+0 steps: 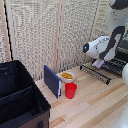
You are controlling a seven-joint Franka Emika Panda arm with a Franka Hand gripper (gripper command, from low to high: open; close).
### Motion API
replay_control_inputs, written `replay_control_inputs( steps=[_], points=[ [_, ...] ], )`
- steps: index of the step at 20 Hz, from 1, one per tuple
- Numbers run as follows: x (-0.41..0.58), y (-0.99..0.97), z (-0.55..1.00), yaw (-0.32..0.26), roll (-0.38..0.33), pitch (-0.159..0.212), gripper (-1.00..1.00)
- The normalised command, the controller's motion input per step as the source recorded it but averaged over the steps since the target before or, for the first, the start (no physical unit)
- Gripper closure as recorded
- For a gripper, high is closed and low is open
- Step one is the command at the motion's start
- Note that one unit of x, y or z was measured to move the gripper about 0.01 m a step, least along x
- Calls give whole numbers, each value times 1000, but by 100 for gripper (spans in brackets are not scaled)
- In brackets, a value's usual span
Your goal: With care, position your gripper close to the oven tray handle. Make sure to grip the handle tightly. Delicately and attentively pull the tray out from the oven.
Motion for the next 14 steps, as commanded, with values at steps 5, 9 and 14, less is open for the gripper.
replay_control_inputs(
  steps=[5, 9, 14],
  points=[
    [0, -394, 10, 17, -2, 32, 100],
    [-20, -201, 0, 9, -35, 0, 100],
    [-42, -99, 0, 26, -33, 0, 100]
  ],
)
